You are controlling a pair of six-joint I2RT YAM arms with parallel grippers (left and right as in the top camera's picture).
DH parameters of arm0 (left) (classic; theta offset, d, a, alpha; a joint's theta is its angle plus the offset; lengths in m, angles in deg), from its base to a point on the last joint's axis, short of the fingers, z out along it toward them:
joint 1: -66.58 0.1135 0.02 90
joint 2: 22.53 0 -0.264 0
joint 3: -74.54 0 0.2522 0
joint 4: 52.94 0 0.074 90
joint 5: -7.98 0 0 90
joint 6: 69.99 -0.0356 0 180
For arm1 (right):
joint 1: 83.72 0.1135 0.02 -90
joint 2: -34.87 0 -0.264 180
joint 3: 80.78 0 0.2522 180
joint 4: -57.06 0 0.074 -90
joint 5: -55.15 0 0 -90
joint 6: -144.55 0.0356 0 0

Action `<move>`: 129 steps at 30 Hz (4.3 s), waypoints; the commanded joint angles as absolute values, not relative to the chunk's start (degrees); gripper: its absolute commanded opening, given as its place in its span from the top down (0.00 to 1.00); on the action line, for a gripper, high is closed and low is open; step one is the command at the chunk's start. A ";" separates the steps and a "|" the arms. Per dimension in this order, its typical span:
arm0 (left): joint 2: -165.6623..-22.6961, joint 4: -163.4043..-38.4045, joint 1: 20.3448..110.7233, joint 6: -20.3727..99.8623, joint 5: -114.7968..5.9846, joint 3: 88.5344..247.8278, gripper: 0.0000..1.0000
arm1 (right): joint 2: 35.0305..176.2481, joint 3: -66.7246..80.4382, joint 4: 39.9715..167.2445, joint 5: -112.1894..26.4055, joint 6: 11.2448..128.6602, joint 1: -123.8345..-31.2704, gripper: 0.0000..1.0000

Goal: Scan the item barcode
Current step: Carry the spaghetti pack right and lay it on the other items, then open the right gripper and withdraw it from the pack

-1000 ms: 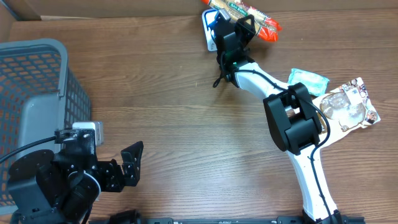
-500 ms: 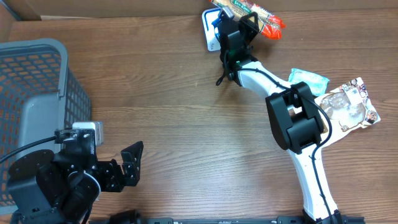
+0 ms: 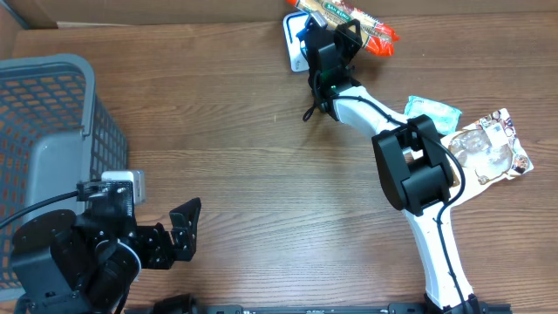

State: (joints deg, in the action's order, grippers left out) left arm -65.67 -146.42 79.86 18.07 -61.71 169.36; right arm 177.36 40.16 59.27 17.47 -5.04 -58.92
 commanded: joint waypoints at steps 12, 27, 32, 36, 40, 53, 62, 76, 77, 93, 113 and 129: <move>-65.64 -146.22 80.06 17.22 -61.92 170.00 0.00 | 145.60 42.21 103.01 -4.46 34.15 -59.86 0.96; -65.64 -146.22 80.06 17.22 -61.92 170.00 0.00 | 122.26 41.23 146.09 -44.63 82.54 -80.51 0.96; -65.64 -146.22 80.06 17.22 -61.92 170.00 0.00 | 122.48 32.33 141.23 -45.46 84.53 -84.84 0.96; -65.64 -146.22 80.06 17.22 -61.92 170.00 0.00 | 122.65 20.83 130.63 -45.44 86.24 -86.39 0.96; -65.64 -146.22 80.06 17.22 -61.92 170.00 0.00 | 122.81 9.84 119.95 -45.68 86.74 -87.55 0.96; -65.64 -146.22 80.06 17.22 -61.92 170.00 0.00 | 122.85 -7.84 102.81 -39.01 85.62 -89.91 0.89; -65.64 -146.22 80.06 17.22 -61.92 170.00 0.01 | 122.09 -6.31 107.51 -37.90 84.99 -89.91 0.49; -65.64 -146.22 80.06 17.22 -61.92 170.00 0.00 | 107.16 6.54 127.22 -43.06 78.67 -89.78 0.27; -65.64 -146.22 80.06 17.22 -61.92 170.00 0.01 | 106.15 6.54 128.25 -43.76 78.08 -89.78 0.27; -65.64 -146.22 80.06 17.22 -61.92 170.00 0.00 | 100.82 6.56 137.93 -48.69 70.65 -89.78 0.27; -65.64 -146.22 80.06 17.22 -61.92 170.00 0.00 | 94.39 6.54 134.77 -58.95 63.42 -89.80 0.00; -65.64 -146.22 80.06 17.22 -61.92 170.00 0.00 | 91.40 1.29 119.92 -52.85 58.74 -88.49 0.00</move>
